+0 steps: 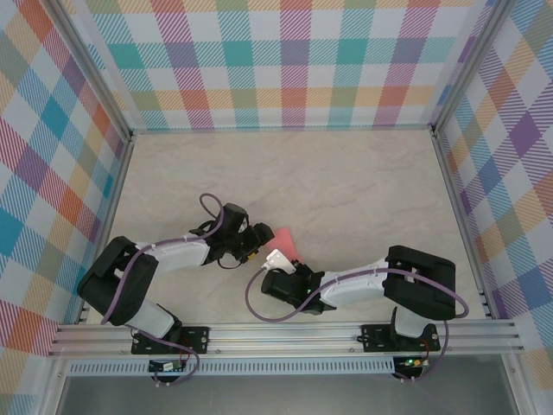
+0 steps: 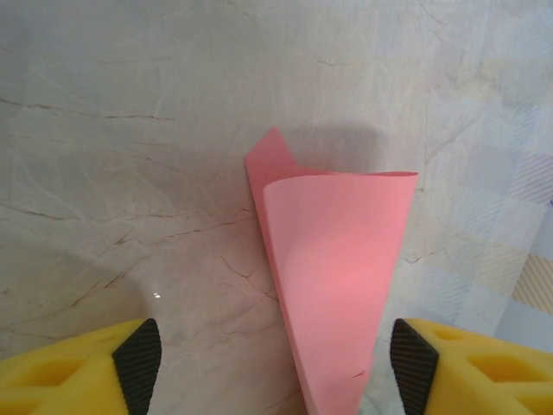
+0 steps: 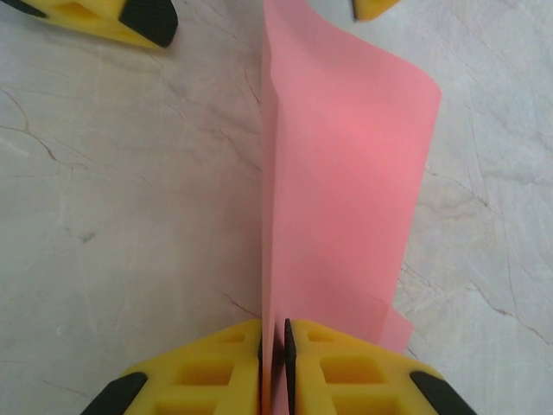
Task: Fold a paper plane with a square sheet of paper (pick it up from the middle)
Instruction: Fold the wing for the fifth time at the center of the table.
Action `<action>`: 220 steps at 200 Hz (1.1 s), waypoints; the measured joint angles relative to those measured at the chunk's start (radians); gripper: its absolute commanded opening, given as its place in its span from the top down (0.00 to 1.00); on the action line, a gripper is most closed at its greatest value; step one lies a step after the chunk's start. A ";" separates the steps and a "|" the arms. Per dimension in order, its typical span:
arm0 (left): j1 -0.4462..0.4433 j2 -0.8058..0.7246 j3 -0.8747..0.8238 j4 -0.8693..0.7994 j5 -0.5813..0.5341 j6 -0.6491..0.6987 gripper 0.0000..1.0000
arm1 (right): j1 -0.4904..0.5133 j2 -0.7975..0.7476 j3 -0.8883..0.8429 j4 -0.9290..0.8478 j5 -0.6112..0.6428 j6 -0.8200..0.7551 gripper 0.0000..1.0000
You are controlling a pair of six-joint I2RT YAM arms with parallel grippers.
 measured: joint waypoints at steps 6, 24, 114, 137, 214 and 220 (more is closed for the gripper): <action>0.000 0.002 0.005 -0.002 0.000 -0.001 0.23 | -0.002 0.000 -0.006 0.004 0.001 0.006 0.84; 0.000 0.019 0.027 -0.002 0.005 -0.001 0.23 | -0.015 0.000 -0.027 0.024 -0.006 0.020 0.84; 0.000 0.150 0.147 -0.061 0.053 0.006 0.31 | -0.122 -0.055 -0.117 0.141 -0.154 0.073 0.83; 0.000 0.176 0.171 -0.077 0.064 0.010 0.39 | -0.147 -0.090 -0.148 0.168 -0.195 0.078 0.83; 0.000 0.234 0.240 -0.138 0.082 0.039 0.91 | -0.163 -0.100 -0.156 0.193 -0.243 0.093 0.76; 0.000 0.234 0.249 -0.153 0.079 0.043 0.95 | -0.163 -0.100 -0.156 0.192 -0.244 0.094 0.75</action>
